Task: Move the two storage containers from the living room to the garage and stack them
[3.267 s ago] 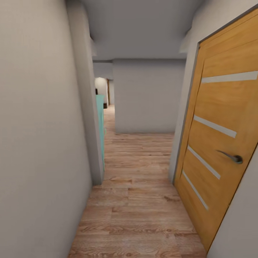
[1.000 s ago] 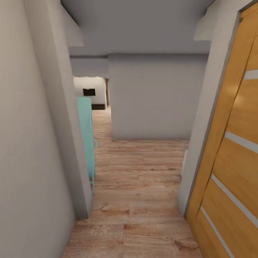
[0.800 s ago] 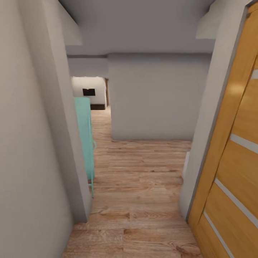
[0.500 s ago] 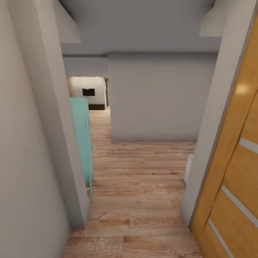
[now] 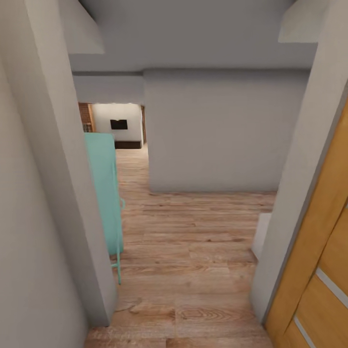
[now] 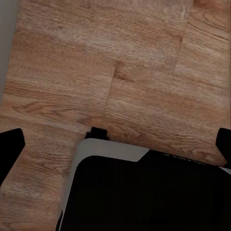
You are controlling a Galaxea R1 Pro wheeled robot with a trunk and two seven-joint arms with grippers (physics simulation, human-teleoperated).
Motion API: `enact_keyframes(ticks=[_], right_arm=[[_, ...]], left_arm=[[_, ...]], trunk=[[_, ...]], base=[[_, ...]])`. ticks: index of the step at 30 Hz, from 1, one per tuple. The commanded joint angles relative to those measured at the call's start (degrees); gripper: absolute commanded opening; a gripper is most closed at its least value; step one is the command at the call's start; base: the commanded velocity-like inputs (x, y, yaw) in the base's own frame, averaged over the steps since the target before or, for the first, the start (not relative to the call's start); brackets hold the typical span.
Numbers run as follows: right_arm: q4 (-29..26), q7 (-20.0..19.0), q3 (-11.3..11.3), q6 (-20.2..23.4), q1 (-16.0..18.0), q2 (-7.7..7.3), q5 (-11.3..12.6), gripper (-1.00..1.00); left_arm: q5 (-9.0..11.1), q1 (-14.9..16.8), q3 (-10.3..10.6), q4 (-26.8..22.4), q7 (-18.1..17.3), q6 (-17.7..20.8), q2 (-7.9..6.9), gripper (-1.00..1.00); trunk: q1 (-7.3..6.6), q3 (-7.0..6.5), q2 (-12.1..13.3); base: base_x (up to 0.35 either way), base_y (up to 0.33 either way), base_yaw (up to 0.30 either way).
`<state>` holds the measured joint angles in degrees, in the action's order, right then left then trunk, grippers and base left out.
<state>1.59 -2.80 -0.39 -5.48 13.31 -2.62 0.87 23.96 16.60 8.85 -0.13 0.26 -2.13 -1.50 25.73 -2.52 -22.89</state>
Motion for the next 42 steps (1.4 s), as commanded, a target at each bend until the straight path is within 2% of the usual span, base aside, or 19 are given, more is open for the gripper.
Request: enact_keyframes(ticks=[1,9,42], right_arm=[[0.17,-0.11,-0.05,-0.33,0.05,-0.02,0.10,1.00],[0.17,1.01,0.00,-0.27,0.04,0.07,0.10,1.00],[0.17,1.21,0.04,-0.42,0.05,0.12,0.01,1.00]], left_arm=[[0.47,0.01,0.48,0.04,0.03,-0.15,0.00,1.00],[0.47,0.01,0.47,0.03,0.01,-0.15,0.00,1.00],[0.47,0.01,0.55,0.04,0.05,-0.15,0.18,1.00]], trunk=[[0.05,0.02,-0.03],[0.05,0.02,-0.03],[0.05,0.02,-0.03]], base=[[0.322,0.000,0.000],[0.322,0.000,0.000],[0.322,0.000,0.000]])
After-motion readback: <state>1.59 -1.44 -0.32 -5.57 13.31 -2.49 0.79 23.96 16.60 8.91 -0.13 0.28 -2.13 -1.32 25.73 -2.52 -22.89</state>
